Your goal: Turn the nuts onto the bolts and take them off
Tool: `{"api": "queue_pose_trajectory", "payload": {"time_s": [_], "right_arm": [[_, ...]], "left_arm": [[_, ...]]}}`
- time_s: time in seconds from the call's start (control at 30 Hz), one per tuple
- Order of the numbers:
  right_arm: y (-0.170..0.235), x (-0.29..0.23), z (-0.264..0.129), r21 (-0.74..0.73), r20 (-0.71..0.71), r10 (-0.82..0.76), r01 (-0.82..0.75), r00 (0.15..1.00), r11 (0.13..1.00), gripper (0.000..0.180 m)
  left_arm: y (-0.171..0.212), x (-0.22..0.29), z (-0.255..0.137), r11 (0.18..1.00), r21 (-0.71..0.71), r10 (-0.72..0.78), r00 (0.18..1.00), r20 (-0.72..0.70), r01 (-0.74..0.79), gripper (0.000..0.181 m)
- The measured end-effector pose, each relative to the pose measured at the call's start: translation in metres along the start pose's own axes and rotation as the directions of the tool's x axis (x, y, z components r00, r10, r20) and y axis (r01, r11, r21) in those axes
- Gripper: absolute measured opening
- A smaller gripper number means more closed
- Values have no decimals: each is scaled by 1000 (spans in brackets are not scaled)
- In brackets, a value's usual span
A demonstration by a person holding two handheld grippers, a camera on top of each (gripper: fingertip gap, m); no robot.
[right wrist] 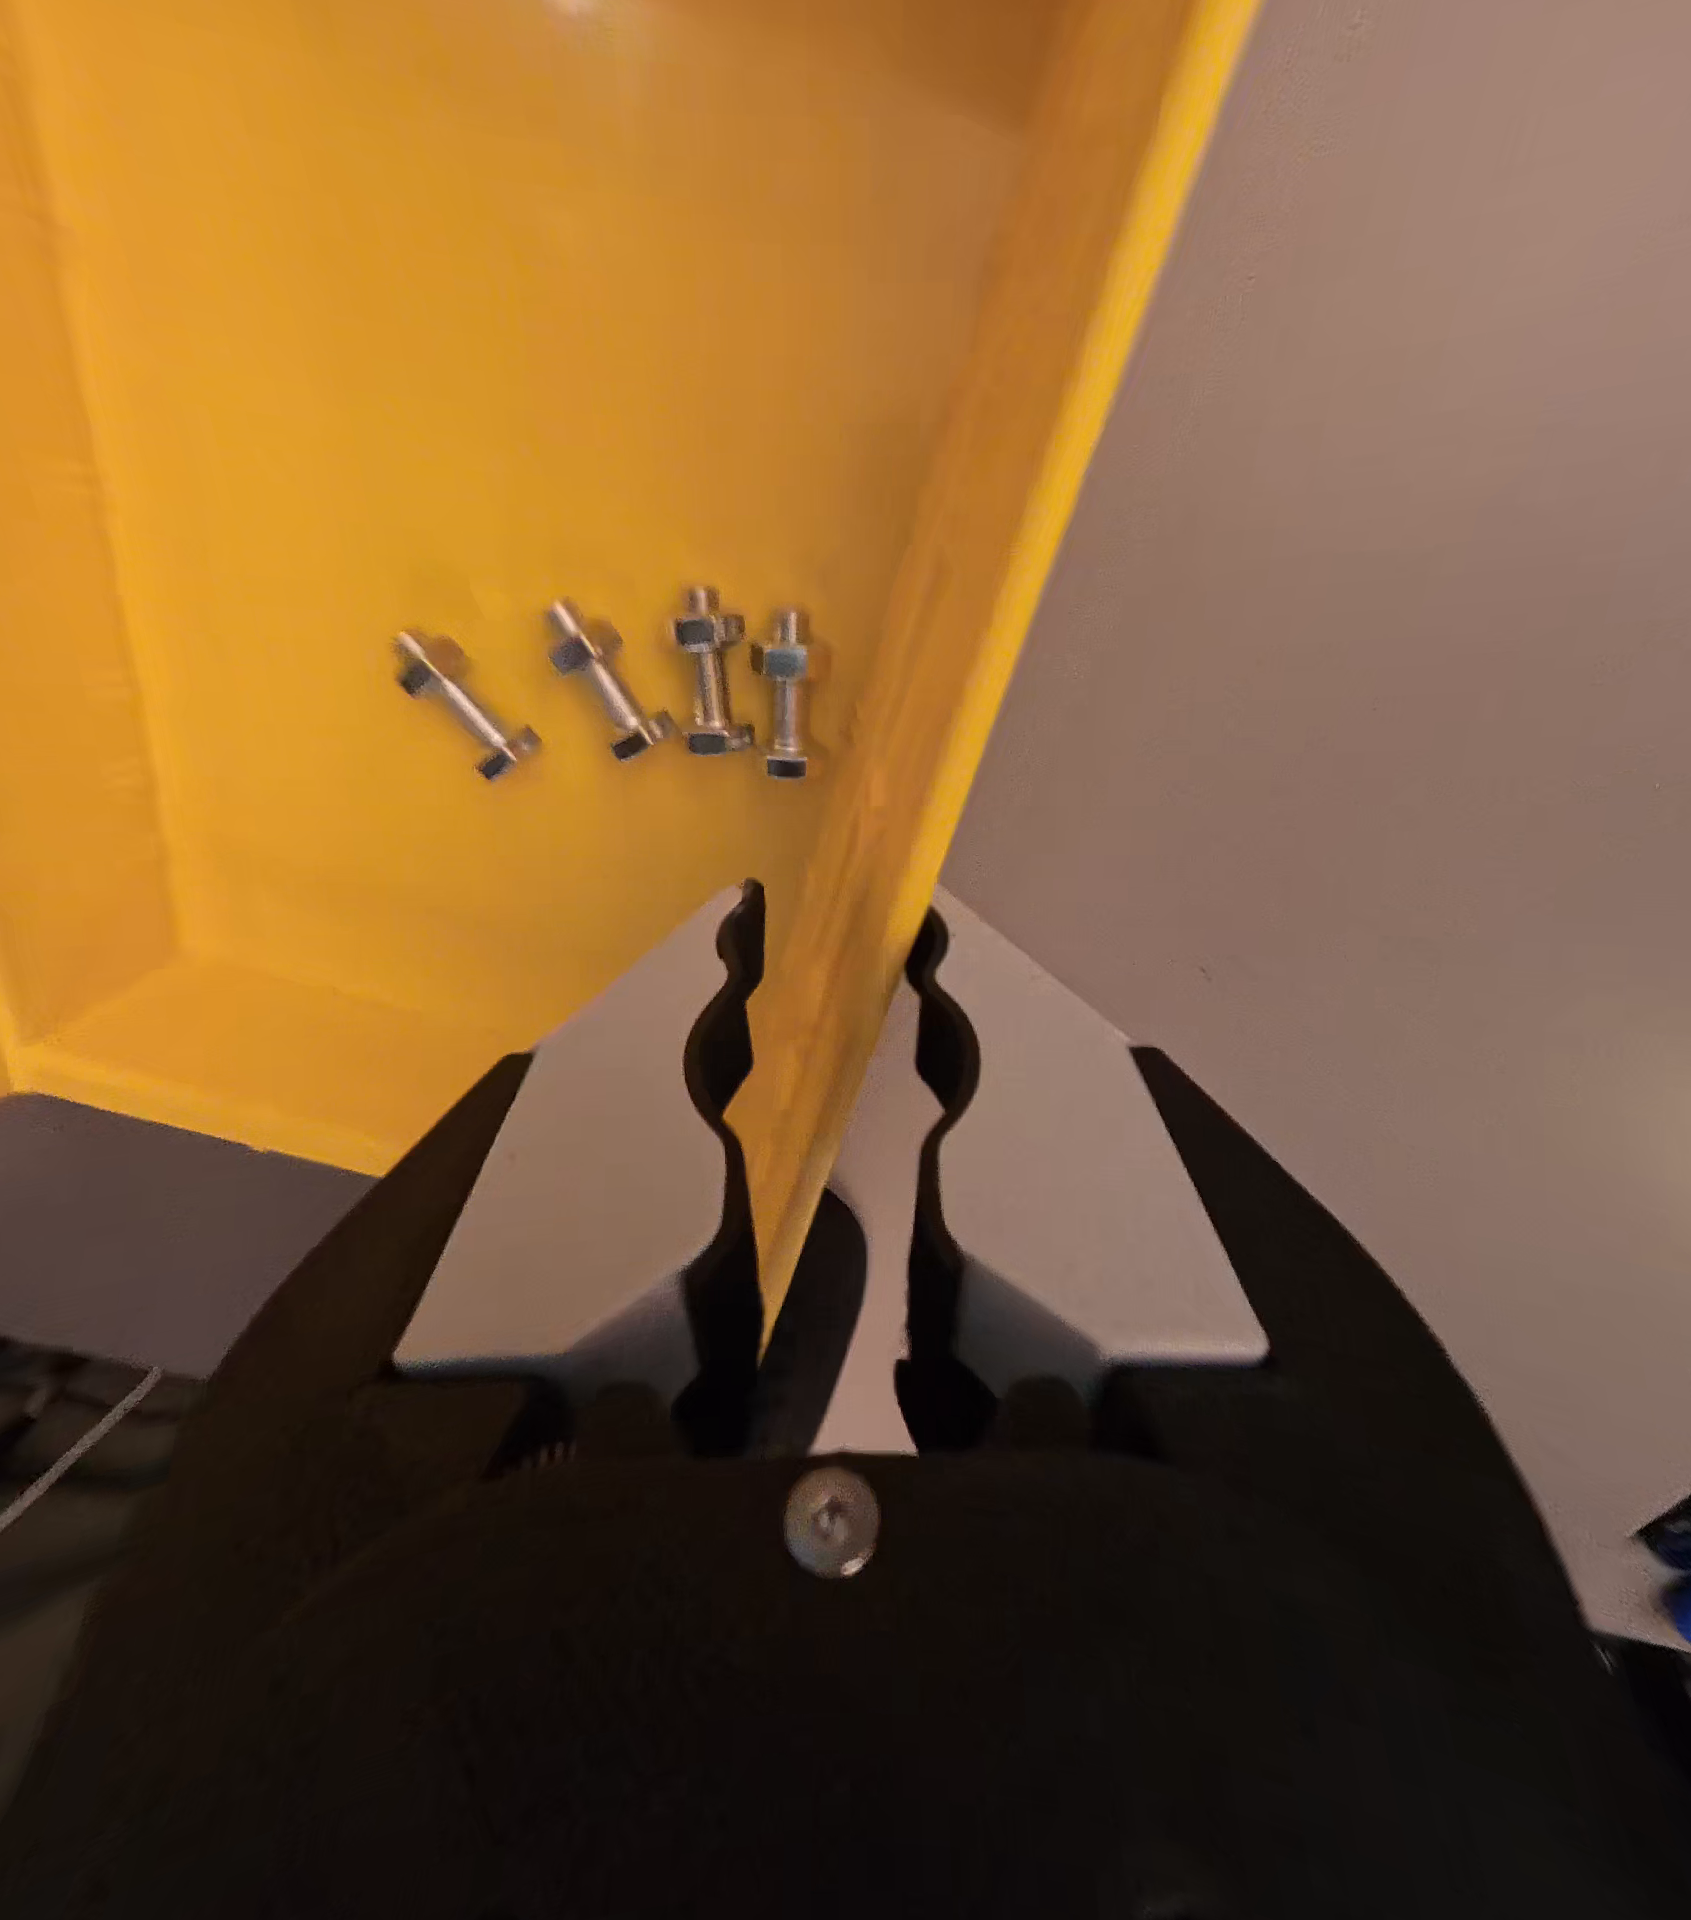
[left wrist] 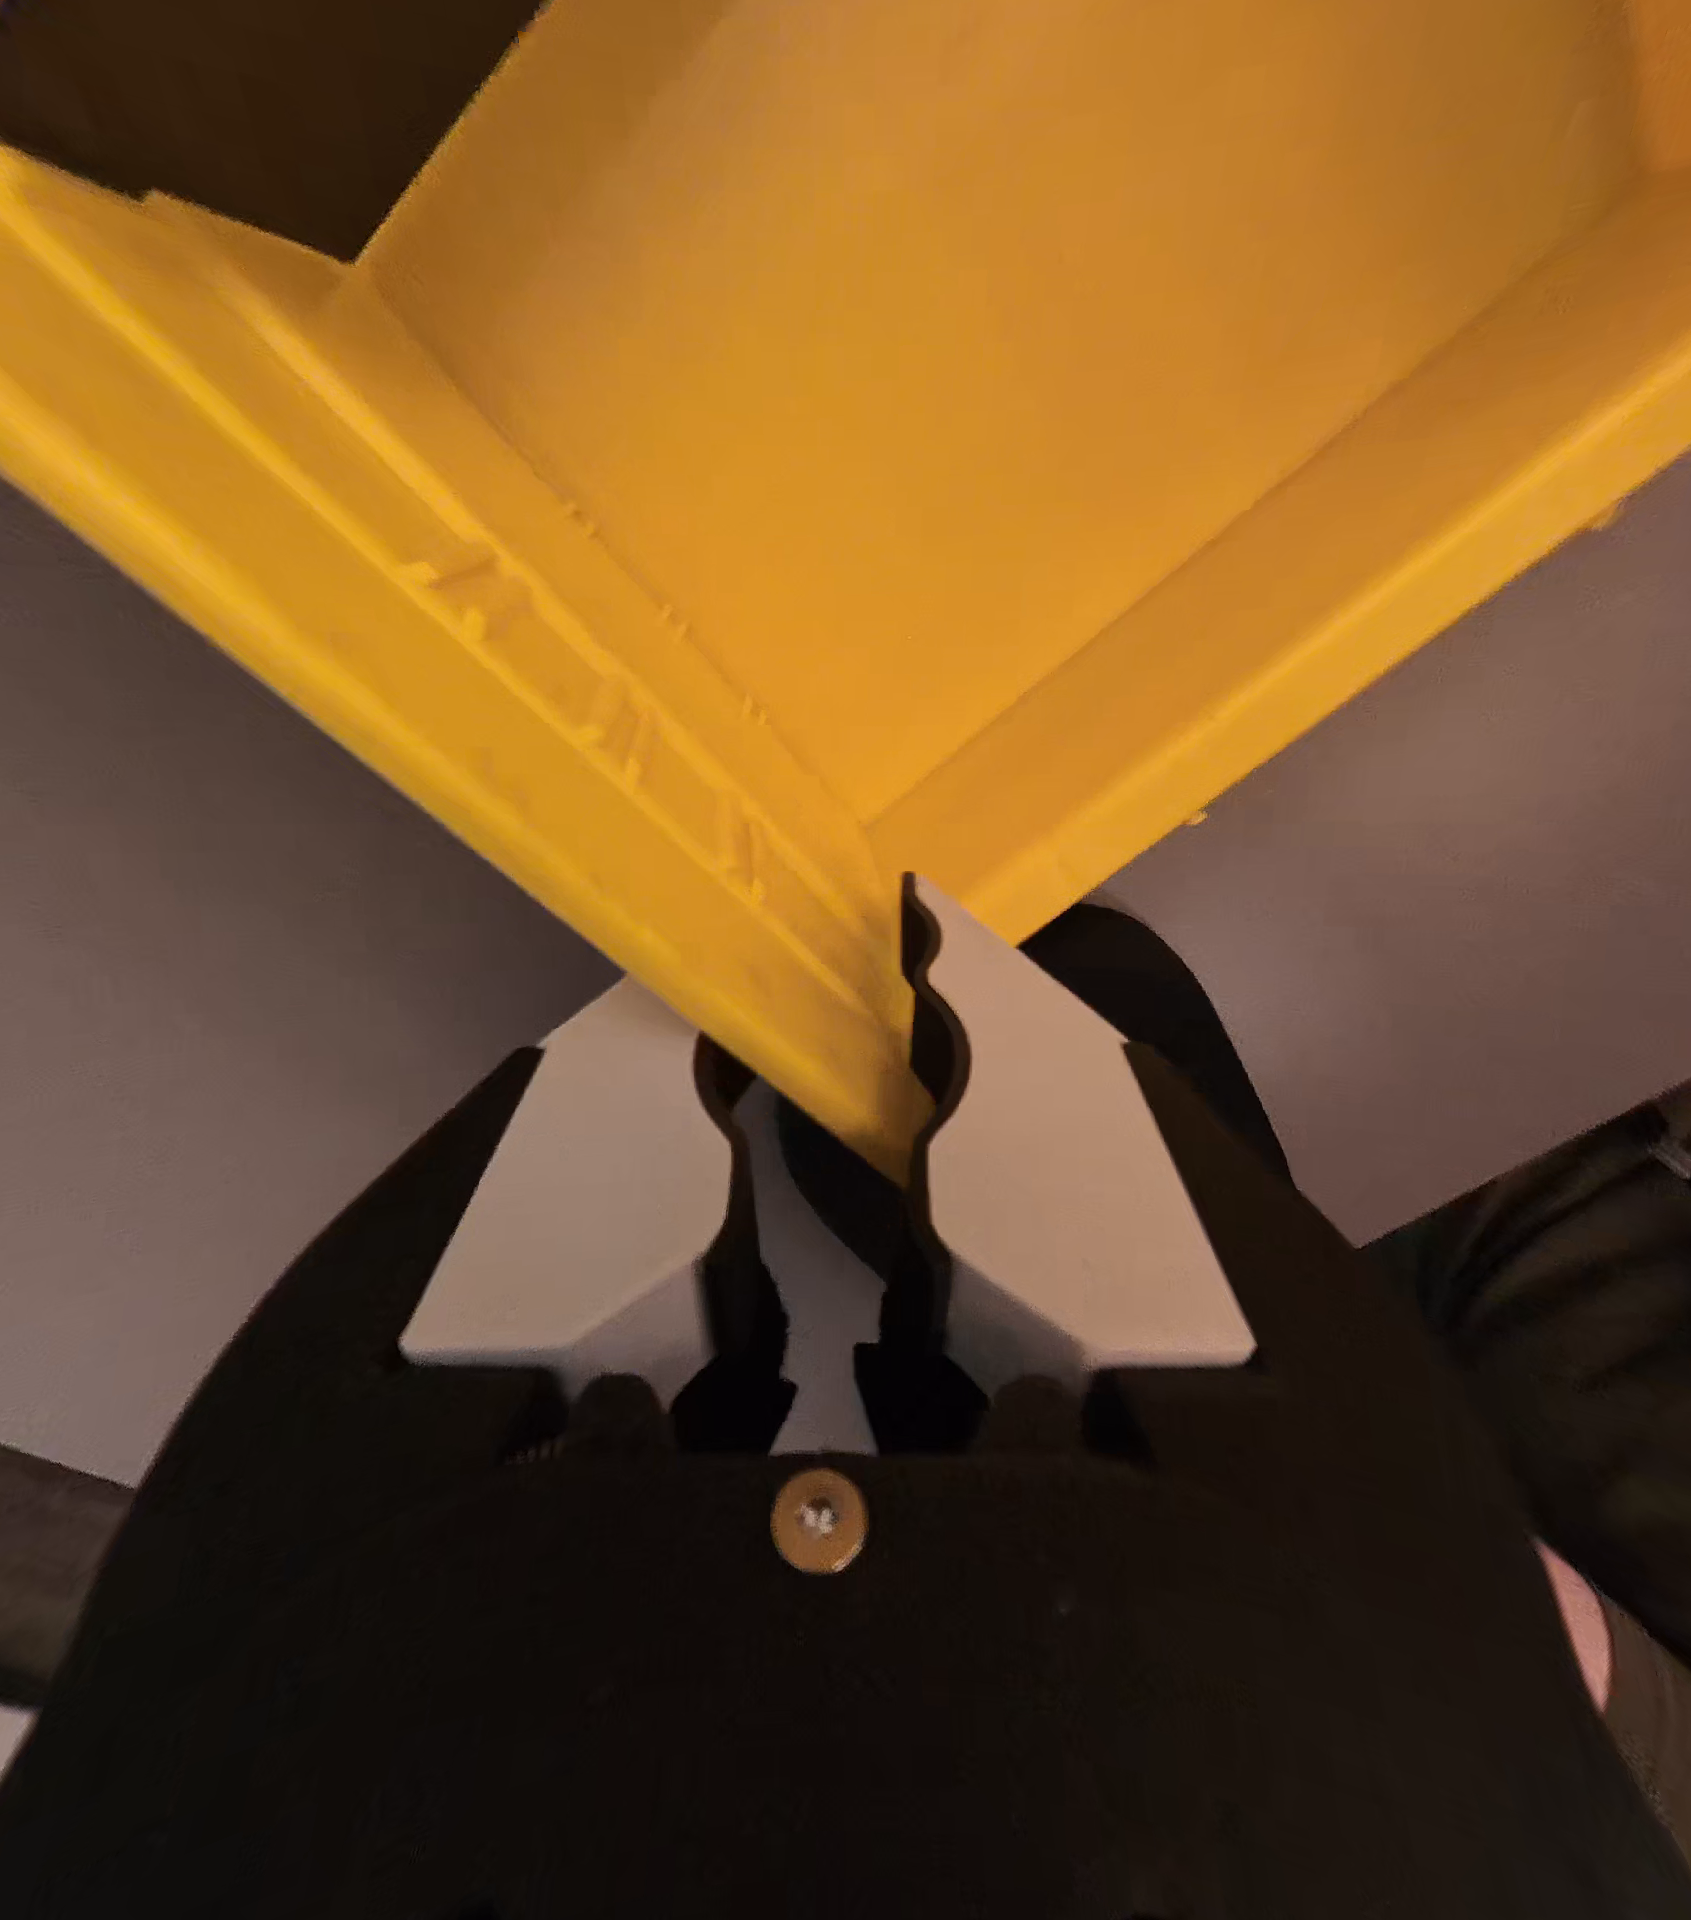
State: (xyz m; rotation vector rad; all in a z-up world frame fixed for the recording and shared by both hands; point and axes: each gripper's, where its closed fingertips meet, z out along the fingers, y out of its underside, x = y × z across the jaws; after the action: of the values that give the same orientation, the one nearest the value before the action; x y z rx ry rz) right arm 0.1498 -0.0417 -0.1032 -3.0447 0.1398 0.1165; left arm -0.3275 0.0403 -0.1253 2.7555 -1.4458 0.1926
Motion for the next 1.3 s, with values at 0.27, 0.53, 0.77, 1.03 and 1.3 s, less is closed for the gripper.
{"api": "queue_pose_trajectory", "payload": {"time_s": [0.27, 0.53, 0.77, 1.03, 1.3], "right_arm": [[-95, -179, -143, 798, -130, -423, 348, 897, 492, 58], [-145, -279, -26, 516, 175, -445, 303, 878, 801, 68], [-174, -274, 25, 282, 303, -177, 89, 937, 955, 58], [-170, -270, 50, 126, 262, -79, 47, 962, 991, 33], [-160, -270, 67, 36, 147, -74, 70, 986, 997, 14]], "left_arm": [[-74, -26, -122, 795, 581, -71, 926, 371, -172, 43], [-101, -17, -198, 544, 724, -280, 722, 633, -424, 44], [-106, -15, -197, 541, 717, -279, 711, 645, -439, 46], [-107, -10, -194, 545, 725, -261, 737, 624, -421, 46], [-110, -5, -183, 578, 706, -229, 750, 621, -409, 46]]}}
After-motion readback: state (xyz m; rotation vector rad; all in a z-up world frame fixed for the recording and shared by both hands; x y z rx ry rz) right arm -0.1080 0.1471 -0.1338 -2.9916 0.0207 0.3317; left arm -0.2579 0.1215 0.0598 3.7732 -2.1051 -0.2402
